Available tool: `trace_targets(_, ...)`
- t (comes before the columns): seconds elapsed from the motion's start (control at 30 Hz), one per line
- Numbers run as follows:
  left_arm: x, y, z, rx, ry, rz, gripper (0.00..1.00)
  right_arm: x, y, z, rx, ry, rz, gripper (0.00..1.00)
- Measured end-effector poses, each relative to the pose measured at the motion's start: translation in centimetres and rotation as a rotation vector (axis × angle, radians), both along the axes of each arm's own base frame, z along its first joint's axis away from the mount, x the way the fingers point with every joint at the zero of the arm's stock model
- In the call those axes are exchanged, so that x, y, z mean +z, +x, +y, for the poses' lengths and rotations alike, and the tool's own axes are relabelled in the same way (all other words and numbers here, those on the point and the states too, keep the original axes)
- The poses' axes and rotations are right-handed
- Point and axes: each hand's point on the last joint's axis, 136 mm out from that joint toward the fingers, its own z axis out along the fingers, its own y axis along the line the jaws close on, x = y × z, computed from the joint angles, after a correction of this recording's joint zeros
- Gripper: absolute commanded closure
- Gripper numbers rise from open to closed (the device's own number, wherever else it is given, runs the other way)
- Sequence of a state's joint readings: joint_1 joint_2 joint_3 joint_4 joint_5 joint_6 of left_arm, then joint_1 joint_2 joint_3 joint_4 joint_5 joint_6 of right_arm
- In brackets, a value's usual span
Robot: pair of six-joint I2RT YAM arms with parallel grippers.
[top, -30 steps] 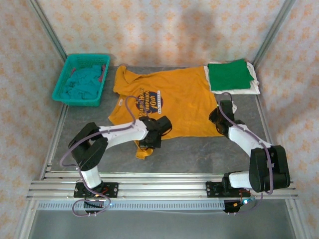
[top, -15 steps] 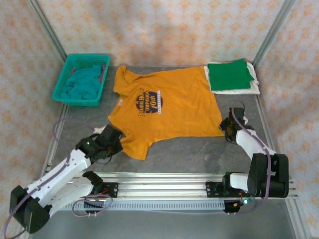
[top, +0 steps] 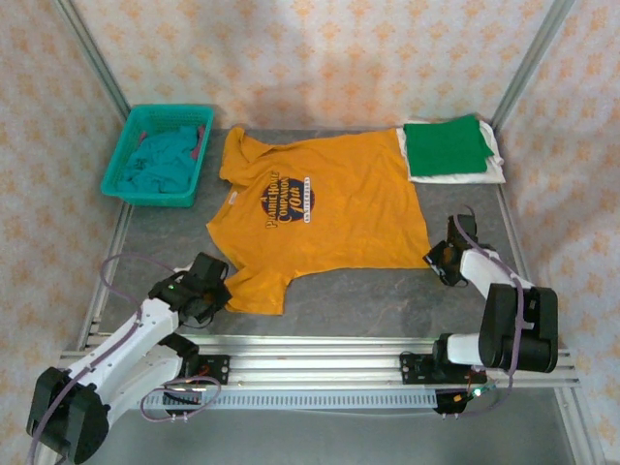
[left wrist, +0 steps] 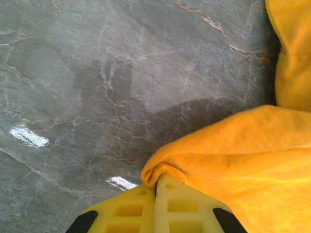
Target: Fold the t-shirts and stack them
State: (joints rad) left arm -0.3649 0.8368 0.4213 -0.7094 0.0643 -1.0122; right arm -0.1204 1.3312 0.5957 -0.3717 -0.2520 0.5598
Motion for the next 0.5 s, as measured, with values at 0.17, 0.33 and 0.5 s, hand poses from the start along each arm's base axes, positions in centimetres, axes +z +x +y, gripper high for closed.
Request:
trace_targets(0.17,-0.3,0.2,0.7,0.031,-0.004,-0.002,1.0,0.0,0.2,0.2,0.002,0.024,-0.008,0.6)
trace_targets(0.33,-0.3,0.5,1.2,0.053,-0.004,-0.005,1.0,-0.2,0.2,0.2,0.001,0.024,-0.002,0.64)
trace_targets(0.5,-0.3,0.5,1.4,0.051,-0.003,-0.006,1.0,-0.3,0.3,0.4,-0.002,0.019,0.004,0.77)
